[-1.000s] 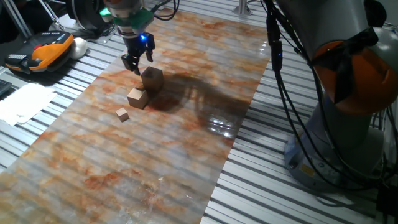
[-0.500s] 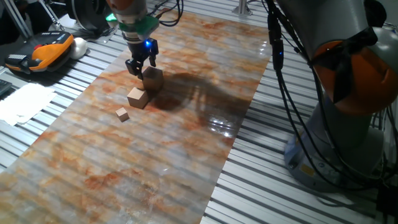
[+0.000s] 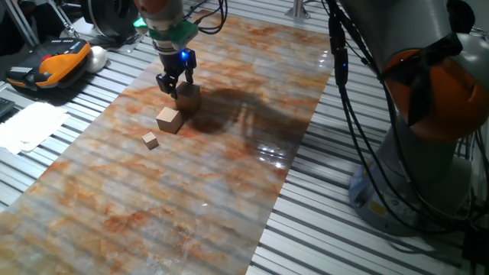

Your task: Pick up the small block on the left and move it to the right

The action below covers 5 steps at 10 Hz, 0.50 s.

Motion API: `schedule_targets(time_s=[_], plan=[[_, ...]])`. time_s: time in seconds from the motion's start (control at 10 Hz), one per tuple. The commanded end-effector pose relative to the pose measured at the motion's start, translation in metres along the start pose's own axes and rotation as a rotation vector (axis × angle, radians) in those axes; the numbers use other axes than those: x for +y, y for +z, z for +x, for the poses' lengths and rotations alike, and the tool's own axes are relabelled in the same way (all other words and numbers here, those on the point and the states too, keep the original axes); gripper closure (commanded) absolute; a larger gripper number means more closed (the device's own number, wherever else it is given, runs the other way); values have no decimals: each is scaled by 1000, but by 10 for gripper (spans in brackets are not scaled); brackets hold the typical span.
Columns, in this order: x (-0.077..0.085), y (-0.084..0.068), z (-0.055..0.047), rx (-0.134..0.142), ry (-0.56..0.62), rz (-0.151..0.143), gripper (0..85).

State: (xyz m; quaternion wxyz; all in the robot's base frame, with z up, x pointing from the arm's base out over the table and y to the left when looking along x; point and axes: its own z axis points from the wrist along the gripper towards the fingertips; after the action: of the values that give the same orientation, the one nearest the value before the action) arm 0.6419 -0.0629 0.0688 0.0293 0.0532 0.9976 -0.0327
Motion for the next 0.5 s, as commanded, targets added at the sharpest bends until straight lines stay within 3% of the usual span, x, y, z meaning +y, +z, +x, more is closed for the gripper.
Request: schedule_targets(time_s=[0.0, 0.4], plan=[[1, 3, 0, 2, -4, -3, 170], [0, 2, 0, 9, -11, -3, 170]])
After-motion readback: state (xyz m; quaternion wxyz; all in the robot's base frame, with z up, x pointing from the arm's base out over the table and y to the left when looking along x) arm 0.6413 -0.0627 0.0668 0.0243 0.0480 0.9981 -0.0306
